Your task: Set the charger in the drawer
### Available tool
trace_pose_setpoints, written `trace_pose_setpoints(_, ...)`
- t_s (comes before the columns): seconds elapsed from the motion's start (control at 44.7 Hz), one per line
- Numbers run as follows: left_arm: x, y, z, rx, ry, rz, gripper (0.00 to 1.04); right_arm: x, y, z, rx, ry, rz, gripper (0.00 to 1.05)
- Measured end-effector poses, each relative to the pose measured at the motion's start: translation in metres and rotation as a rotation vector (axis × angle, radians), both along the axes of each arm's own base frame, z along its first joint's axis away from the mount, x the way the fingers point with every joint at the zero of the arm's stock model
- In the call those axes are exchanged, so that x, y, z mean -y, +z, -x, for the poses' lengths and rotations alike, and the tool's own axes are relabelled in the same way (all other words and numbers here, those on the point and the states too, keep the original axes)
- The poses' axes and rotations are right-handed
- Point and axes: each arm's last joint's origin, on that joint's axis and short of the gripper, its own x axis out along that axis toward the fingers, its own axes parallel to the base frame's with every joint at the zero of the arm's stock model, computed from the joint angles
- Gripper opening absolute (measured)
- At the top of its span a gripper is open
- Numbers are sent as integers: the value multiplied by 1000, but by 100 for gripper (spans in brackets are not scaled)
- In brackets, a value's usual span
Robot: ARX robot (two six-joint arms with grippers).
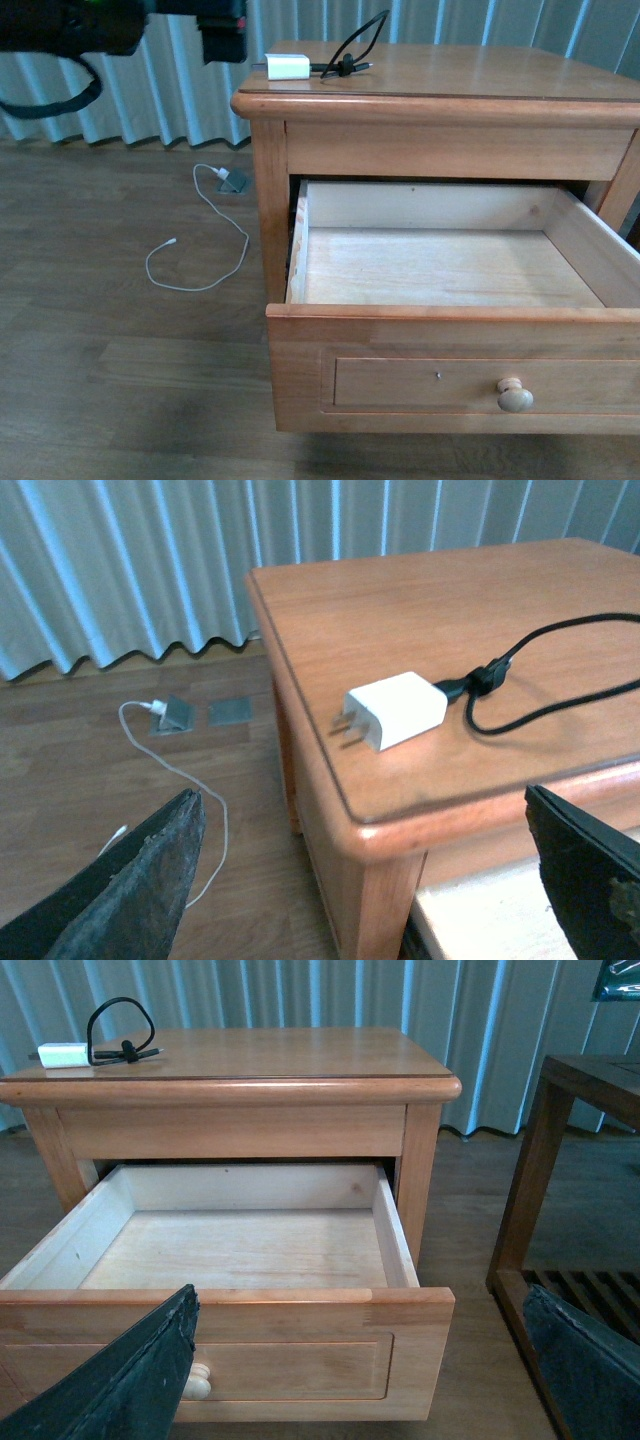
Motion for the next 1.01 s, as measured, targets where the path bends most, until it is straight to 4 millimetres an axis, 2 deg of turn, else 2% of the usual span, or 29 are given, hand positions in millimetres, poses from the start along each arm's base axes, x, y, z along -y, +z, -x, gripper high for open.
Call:
trace_pose_setpoints(0.067,9,2,-30,4,-9,-5,99,0,0,0,0,0,0,96)
trace_pose_setpoints(0.179,17,-2,-62,-3,-29,-2,99,0,0,0,0,0,0,96)
trace_pose_setpoints(0.492,34,-25,-121,-56,-129,38,99,0,0,0,0,0,0,96)
trace_pose_setpoints(0.761,43,-30,-126,-112,-265,76,99,0,0,0,0,0,0,96)
trace_pose_setpoints(0.917,46,-29,-126,-117,-258,74,99,0,0,0,0,0,0,96)
trace_pose_setpoints(1.007,47,-30,-126,-123,-240,58,85,0,0,0,0,0,0,96)
